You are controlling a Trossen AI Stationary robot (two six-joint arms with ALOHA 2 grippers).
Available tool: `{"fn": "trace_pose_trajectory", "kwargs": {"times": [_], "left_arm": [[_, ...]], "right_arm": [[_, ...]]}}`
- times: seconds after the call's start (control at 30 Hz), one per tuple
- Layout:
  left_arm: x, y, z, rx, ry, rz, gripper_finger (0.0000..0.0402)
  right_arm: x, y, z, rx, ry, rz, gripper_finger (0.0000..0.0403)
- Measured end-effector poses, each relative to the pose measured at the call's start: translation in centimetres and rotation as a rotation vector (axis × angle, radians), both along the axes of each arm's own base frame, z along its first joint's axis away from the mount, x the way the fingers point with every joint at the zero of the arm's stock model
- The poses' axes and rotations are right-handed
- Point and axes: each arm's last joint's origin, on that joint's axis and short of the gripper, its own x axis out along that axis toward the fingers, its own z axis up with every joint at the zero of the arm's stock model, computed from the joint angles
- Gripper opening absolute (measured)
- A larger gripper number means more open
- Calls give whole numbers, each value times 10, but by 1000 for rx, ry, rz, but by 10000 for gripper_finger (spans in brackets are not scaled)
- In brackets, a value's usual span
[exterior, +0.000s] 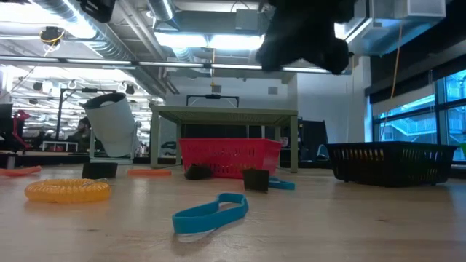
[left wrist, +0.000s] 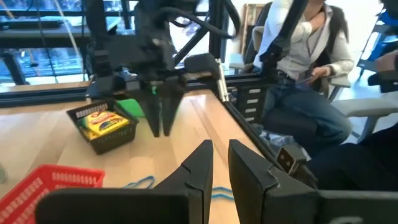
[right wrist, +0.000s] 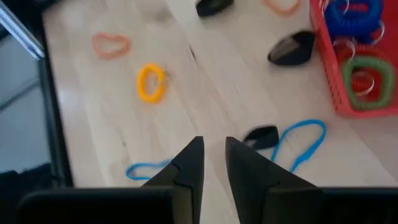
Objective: Pick & Place Office Desk Supplies
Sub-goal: Put the black rubber band into the green bin
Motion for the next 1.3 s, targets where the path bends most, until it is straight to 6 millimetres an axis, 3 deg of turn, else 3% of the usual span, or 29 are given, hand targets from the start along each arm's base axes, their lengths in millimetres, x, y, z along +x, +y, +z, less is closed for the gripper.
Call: {"fn": "trace_pose_trajectory", "kwargs": {"times": [0.17,0.43,0.9,1.3], "left_arm": [[0,0,0,1,0,5,43],[1,3,0,4,-2,87,43],[1,3,-3,0,26,89,43],[1,2,-3,1,27,88,43]], "right_arm": [[6,3,-10,-26,49,3,63],[15,2,8,-65,104,19,63],[48,-4,-23,31,264,-12,63],[61,-17,-68,77,418,-11,63]]}}
